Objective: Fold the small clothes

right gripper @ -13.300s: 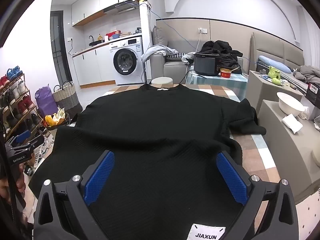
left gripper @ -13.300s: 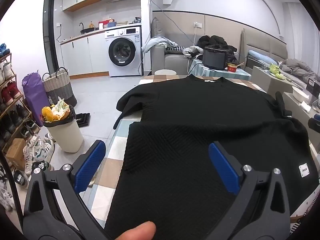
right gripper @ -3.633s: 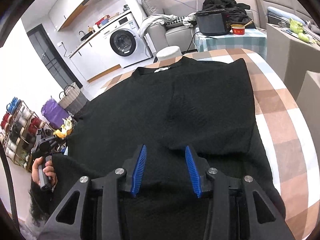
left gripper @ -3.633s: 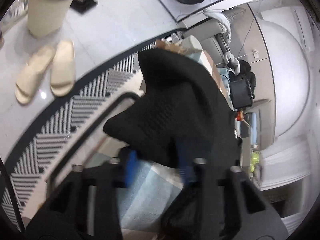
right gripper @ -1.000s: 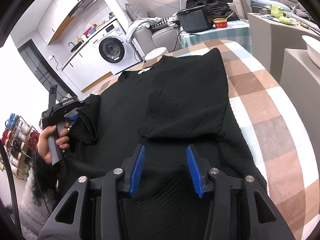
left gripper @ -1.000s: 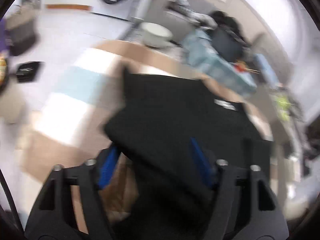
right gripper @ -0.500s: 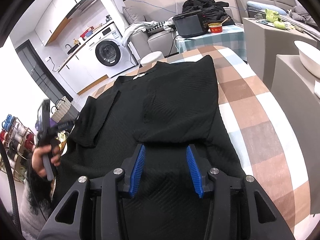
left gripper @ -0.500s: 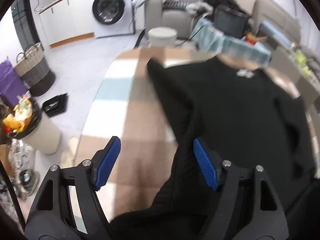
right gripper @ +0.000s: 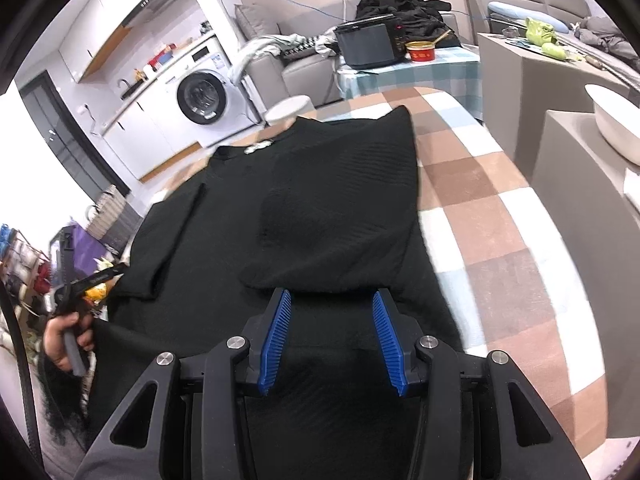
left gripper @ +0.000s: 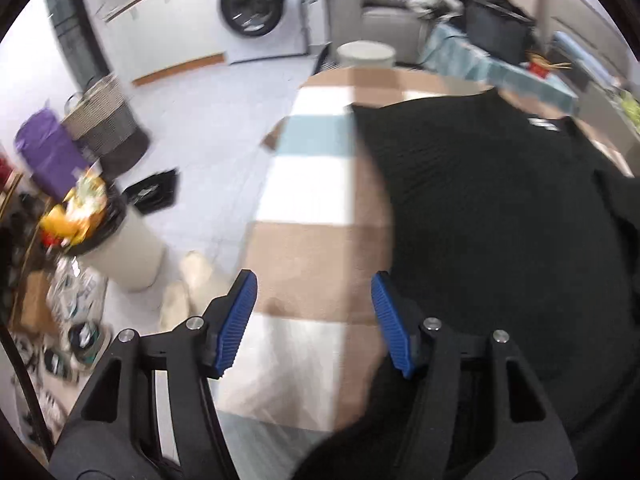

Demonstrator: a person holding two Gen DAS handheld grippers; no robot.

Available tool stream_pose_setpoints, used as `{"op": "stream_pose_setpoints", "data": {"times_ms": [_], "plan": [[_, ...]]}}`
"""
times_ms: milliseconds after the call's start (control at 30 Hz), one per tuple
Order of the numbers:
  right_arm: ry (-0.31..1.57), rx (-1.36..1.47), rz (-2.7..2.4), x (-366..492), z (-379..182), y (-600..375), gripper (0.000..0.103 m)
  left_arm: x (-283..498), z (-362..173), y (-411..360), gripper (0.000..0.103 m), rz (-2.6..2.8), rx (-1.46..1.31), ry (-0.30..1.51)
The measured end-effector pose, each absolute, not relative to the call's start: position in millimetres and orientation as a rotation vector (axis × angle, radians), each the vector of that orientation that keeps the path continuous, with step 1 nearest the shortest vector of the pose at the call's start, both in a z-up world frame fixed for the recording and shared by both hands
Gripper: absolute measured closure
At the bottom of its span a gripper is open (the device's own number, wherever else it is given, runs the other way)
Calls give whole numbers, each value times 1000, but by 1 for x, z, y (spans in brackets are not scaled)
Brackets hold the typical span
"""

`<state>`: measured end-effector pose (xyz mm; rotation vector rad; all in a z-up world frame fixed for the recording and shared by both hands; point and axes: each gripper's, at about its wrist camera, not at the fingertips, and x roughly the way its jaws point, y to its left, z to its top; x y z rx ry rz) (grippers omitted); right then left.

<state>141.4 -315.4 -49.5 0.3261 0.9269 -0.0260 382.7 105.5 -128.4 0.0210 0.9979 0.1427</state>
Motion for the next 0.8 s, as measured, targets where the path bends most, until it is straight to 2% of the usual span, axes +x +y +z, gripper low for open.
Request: {"op": "stream_pose_setpoints", "data": {"times_ms": [200, 233, 367, 567, 600, 633, 667, 700, 733, 800], "plan": [[970, 285, -92, 124, -52, -337, 59, 342, -116, 118, 46, 69, -77, 966], [977, 280, -99, 123, -53, -340, 57, 330, -112, 119, 45, 38, -90, 957], [1001, 275, -105, 133, -63, -353, 54, 290, -106, 115, 33, -12, -111, 948], [1075, 254, -43, 172, -86, -347, 54, 254, -116, 108, 32, -40, -110, 991], [1076, 218, -37, 176, -87, -343, 57, 248, -119, 108, 32, -48, -119, 996], [1077, 187, -38, 180, -88, -340, 69, 246, -120, 109, 32, -51, -120, 998], [1074, 161, -37, 184, -88, -338, 76, 244, -122, 109, 32, -52, -121, 998], [1067, 144, -27, 186, -87, -337, 87, 241, -122, 108, 37, -56, -124, 995], [1061, 130, -26, 188, -86, -337, 92, 239, -123, 107, 48, -65, -128, 990], [1044, 119, -42, 192, -84, -339, 94, 240, -123, 100, 64, -97, -118, 991]]}}
